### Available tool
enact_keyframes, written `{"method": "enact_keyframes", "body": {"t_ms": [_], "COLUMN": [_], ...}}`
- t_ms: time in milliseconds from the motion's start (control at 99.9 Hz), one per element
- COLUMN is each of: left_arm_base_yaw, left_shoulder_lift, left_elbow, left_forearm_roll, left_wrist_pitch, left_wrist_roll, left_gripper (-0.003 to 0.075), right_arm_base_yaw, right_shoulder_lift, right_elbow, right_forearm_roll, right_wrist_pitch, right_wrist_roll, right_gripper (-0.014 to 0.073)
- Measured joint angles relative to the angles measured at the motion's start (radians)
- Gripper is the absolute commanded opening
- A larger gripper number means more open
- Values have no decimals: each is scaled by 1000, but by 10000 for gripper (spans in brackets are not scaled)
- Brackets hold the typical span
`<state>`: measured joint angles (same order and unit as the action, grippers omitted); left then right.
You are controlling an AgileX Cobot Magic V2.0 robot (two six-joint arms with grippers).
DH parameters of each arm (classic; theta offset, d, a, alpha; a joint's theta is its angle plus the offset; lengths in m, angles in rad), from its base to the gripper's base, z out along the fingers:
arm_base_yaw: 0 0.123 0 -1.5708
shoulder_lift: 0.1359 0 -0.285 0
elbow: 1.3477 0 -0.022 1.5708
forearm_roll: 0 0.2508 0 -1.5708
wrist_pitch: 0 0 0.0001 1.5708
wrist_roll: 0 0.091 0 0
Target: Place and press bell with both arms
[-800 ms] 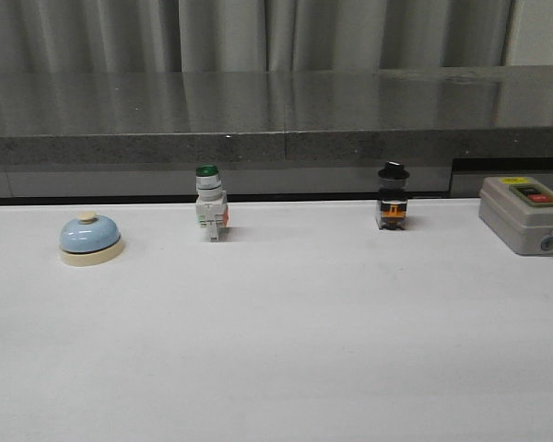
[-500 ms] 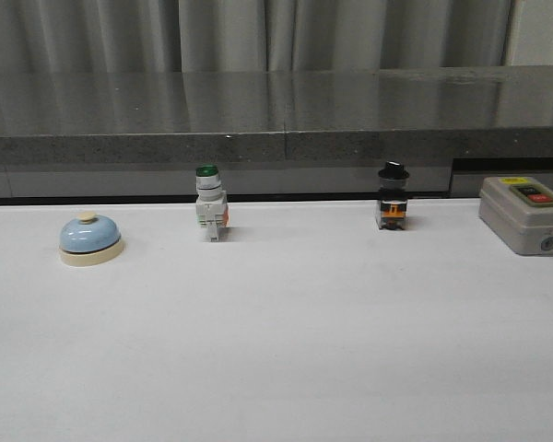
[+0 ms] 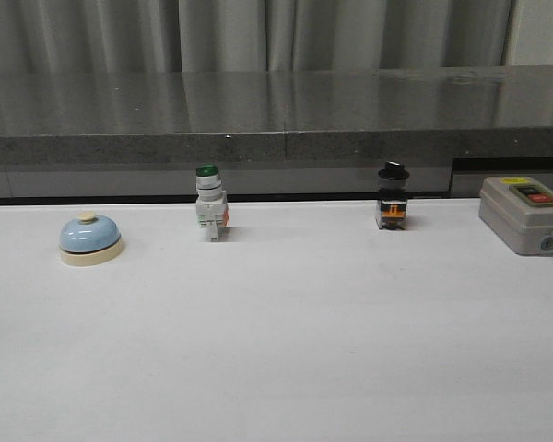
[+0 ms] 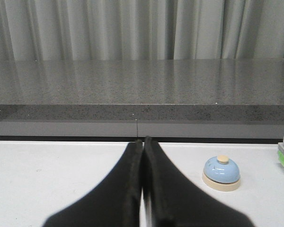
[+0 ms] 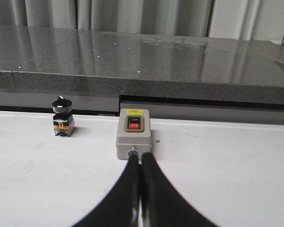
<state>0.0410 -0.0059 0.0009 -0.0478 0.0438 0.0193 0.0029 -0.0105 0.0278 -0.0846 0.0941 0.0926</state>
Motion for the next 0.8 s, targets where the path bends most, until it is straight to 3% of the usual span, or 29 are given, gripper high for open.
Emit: {"method": "enact_keyframes", "body": {"t_ms": [510,800], "left_arm_base_yaw": [0,0], "left_shoulder_lift": [0,0], "left_elbow": [0,-51], "left_forearm_roll": [0,0], "left_wrist_pitch": [-62,-1], "left_wrist_roll": [0,0], "left_gripper": [-19,-19], "right_arm_base_yaw": [0,0], "right_shoulder_lift": [0,0], "right_elbow": [0,0], "right_forearm_roll": [0,0], "right_wrist_pitch": [0,0], "right_wrist_roll": [0,0], "right_gripper": [-68,-68]}}
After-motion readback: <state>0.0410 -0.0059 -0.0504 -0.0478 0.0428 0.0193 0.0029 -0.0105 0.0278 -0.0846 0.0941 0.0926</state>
